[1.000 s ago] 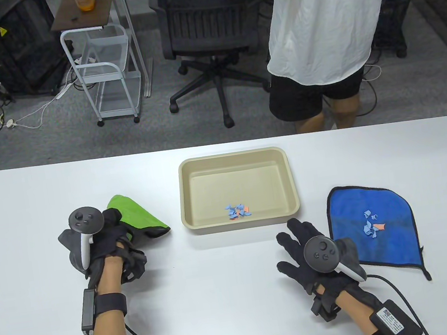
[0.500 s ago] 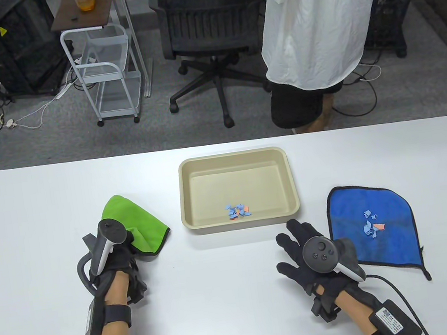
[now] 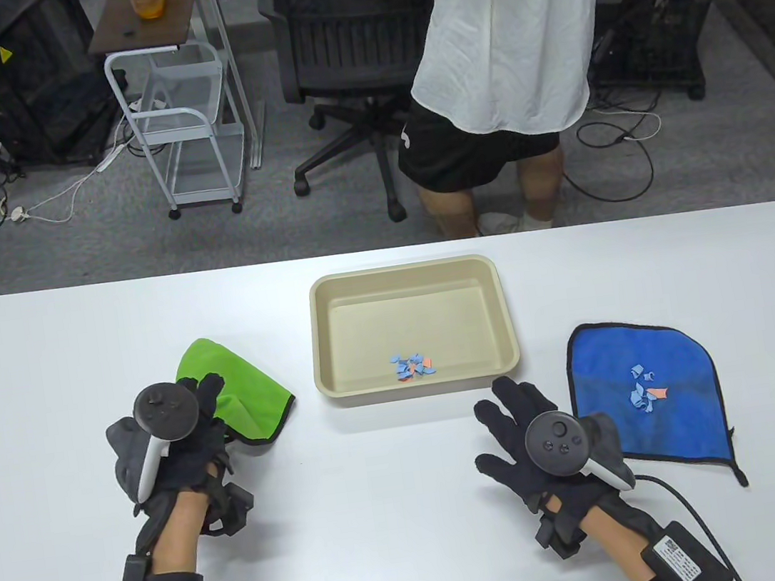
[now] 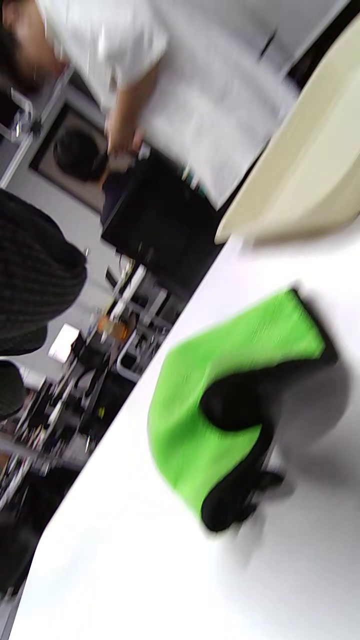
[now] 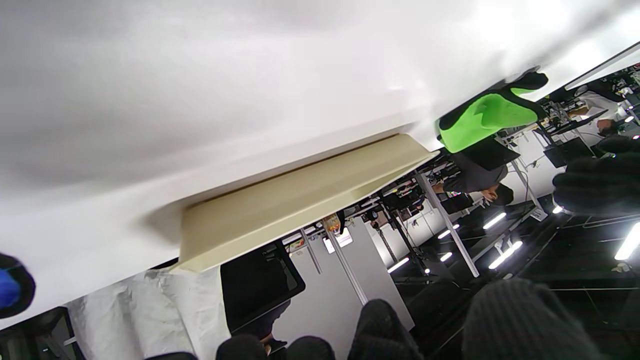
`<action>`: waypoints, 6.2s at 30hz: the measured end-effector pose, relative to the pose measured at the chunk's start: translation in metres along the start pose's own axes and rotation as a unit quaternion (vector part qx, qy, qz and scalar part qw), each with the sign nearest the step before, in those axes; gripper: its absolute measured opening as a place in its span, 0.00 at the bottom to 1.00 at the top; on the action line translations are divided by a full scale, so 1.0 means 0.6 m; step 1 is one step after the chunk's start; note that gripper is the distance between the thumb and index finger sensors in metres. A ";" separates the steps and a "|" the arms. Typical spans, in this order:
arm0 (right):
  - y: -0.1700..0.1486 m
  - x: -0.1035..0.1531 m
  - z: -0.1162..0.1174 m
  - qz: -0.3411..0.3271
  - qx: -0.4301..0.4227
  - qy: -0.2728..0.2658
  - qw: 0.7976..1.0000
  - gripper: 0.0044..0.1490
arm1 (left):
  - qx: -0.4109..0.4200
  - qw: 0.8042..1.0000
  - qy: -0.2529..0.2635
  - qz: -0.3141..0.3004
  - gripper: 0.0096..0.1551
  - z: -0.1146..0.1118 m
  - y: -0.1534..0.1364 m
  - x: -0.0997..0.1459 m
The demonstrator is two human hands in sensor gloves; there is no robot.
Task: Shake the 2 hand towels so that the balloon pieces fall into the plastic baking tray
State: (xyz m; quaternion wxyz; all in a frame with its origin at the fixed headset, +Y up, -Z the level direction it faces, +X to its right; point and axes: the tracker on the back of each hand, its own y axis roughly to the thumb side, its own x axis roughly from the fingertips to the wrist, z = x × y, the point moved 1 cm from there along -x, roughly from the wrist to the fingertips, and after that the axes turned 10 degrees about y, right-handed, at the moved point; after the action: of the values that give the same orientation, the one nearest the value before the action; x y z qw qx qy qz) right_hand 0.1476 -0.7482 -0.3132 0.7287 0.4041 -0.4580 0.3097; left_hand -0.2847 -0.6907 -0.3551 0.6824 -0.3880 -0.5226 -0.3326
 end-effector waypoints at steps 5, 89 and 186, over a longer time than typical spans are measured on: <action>0.006 0.003 0.000 -0.007 0.000 -0.003 1.000 0.49 | 0.044 0.993 -0.060 -0.096 0.47 -0.045 0.098 0.070; -0.165 -0.018 0.057 0.321 0.077 0.253 0.910 0.53 | 0.032 0.979 -0.101 -0.173 0.49 -0.180 0.181 0.142; -0.038 -0.025 0.012 0.227 -0.045 0.013 0.973 0.25 | -0.100 0.986 -0.131 0.003 0.54 -0.244 0.136 0.113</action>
State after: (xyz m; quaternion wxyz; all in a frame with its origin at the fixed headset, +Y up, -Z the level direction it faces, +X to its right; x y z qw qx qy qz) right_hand 0.1574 -0.7666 -0.3323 0.6628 0.2528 -0.5415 0.4512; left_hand -0.1320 -0.7835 -0.3267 0.5665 -0.4965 -0.5704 -0.3275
